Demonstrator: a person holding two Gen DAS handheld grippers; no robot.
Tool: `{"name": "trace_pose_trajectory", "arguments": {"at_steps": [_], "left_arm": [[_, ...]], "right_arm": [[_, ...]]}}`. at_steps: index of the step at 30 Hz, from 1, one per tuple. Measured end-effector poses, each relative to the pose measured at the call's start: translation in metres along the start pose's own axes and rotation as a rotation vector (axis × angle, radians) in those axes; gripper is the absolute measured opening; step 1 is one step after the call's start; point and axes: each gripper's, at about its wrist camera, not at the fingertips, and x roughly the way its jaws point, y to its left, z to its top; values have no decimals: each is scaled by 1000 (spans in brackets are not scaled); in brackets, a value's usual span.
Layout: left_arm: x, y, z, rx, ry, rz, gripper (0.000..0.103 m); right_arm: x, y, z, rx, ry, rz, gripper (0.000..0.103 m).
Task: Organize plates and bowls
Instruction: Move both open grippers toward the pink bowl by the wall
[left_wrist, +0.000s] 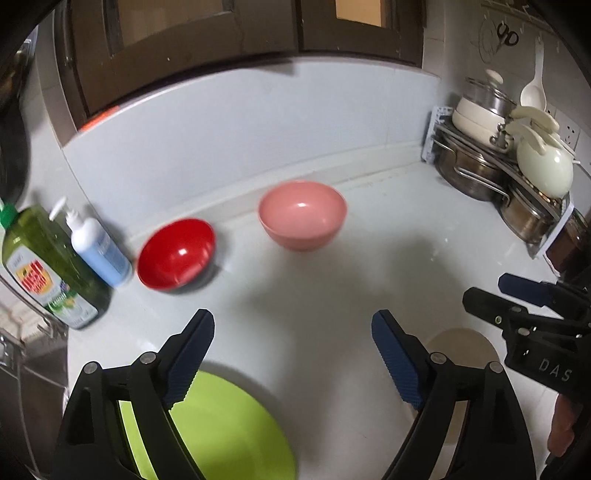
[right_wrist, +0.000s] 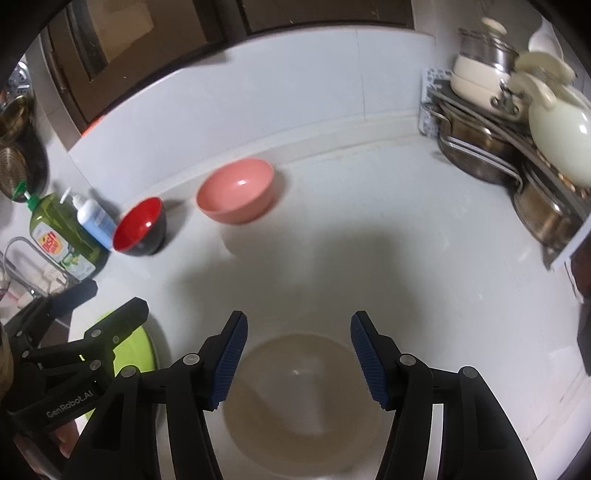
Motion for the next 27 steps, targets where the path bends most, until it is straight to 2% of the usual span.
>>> {"name": "trace_pose_trajectory", "arguments": {"at_steps": [13, 27], "left_arm": [[12, 38, 42, 38, -47, 13, 88], [67, 62, 86, 80, -38, 28, 88]], "right_arm": [[7, 36, 52, -16, -58, -2, 59], [51, 59, 107, -17, -9, -3, 59]]}}
